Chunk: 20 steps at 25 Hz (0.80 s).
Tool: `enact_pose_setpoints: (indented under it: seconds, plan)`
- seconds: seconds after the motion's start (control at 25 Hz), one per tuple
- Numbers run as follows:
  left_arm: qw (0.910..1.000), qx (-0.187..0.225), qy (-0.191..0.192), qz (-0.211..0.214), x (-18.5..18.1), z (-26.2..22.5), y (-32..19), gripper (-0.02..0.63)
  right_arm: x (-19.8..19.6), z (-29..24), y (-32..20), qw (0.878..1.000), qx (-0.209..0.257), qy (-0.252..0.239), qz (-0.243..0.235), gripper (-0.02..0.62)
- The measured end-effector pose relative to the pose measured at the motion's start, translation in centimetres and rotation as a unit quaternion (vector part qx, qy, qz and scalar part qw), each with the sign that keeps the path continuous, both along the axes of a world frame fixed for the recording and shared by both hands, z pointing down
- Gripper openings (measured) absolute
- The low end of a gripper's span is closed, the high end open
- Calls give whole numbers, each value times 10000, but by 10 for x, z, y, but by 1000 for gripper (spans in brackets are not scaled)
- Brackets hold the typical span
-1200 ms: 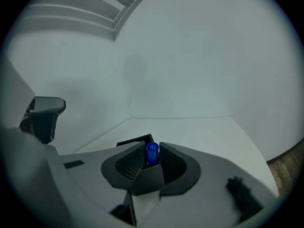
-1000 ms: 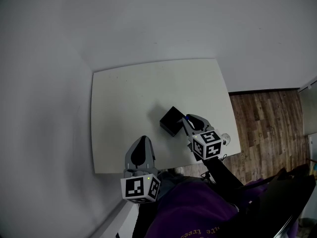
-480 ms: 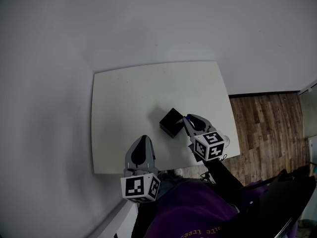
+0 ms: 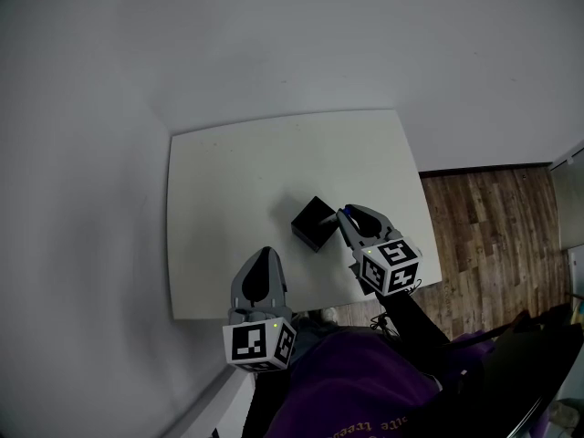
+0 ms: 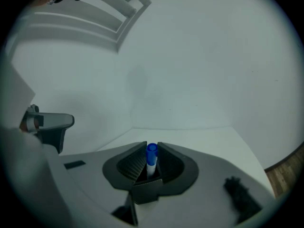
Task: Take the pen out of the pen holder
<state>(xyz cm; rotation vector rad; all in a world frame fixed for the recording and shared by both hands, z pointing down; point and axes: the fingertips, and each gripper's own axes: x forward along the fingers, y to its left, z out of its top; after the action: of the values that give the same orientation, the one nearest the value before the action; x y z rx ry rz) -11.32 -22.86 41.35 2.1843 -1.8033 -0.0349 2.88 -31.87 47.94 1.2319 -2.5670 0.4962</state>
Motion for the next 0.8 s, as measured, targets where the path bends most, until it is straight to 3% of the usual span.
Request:
enact_pose_setpoints:
  seconds: [0.8]
  plan:
    - [9997,207,-36,145,1,-12,11,6,1,-43,14,9988,405,-276,46,75]
